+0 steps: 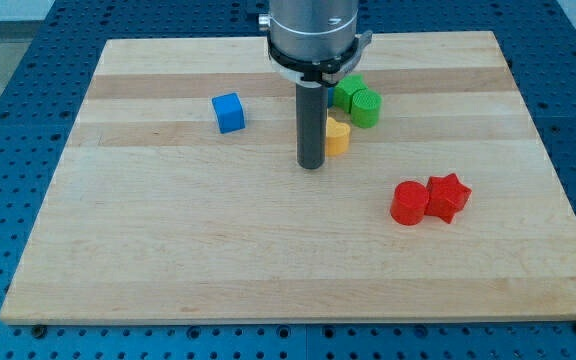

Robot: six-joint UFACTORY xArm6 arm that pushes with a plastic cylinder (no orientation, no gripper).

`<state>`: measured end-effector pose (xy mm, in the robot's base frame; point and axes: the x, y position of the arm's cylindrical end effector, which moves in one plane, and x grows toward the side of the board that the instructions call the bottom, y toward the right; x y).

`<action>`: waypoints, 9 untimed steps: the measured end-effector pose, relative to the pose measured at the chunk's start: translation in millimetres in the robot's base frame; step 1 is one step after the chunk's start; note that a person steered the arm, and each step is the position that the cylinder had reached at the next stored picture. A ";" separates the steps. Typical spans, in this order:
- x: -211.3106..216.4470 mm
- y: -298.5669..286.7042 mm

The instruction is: Point your arm to red star

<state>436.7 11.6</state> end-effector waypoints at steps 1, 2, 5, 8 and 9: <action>-0.5 5.9; -4.1 8.8; -6.1 9.0; 11.4 81.7; 11.5 133.9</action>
<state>448.2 145.5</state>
